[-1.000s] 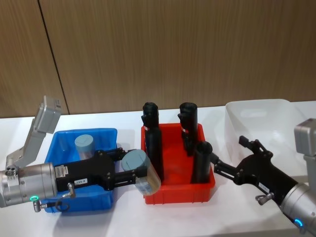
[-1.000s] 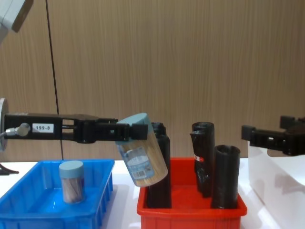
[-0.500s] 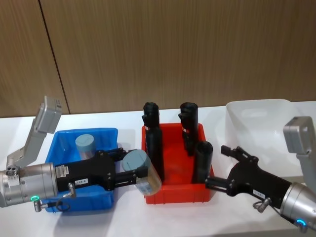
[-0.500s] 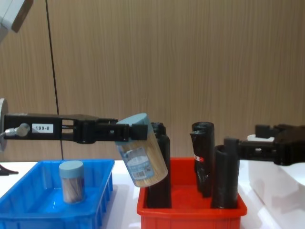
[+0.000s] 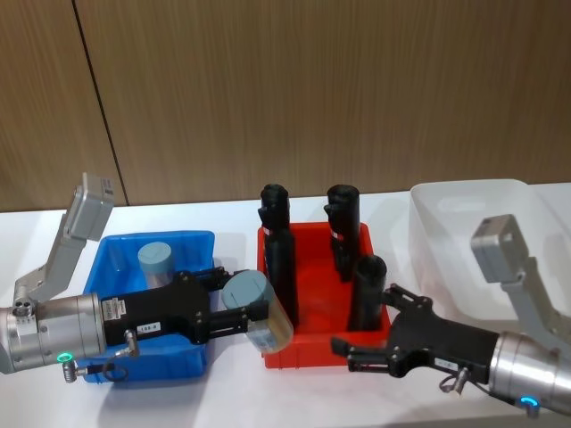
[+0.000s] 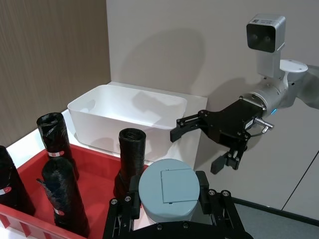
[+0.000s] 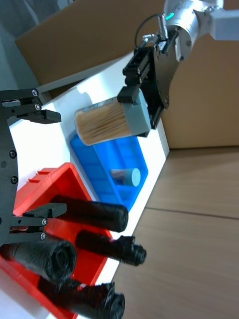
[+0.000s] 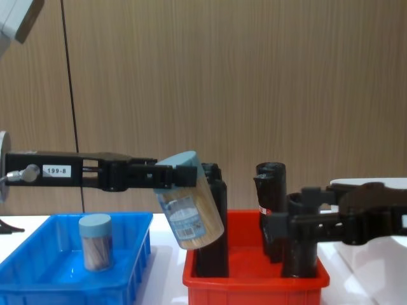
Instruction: Pick the cotton swabs from the blue box and place them into the white box.
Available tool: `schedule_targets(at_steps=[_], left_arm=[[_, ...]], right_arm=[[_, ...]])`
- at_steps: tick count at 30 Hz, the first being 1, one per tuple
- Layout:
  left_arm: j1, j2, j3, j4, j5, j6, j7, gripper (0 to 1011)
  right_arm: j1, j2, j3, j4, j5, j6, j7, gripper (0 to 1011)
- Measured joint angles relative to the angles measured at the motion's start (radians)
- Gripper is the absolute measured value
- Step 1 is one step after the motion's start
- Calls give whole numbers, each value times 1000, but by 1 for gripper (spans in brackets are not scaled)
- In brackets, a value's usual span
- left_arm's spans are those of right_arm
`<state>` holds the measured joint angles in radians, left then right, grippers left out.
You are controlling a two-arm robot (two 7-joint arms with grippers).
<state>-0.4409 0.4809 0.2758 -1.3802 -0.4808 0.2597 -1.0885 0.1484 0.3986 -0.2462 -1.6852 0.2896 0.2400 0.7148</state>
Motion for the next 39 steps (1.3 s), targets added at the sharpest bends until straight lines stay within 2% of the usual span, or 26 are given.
schedule_targets(at_steps=[4,17,39], left_arm=[[0,0,0,0,0,0,0,665],[0,0,0,0,0,0,0,665],[0,0,0,0,0,0,0,665]], right_arm=[[30,-17,-17,32,-24,8,39,1002],[96,-58,-52,109,-65,9,89,1002],[160,-102,-93,163,-90,9,127,1001]])
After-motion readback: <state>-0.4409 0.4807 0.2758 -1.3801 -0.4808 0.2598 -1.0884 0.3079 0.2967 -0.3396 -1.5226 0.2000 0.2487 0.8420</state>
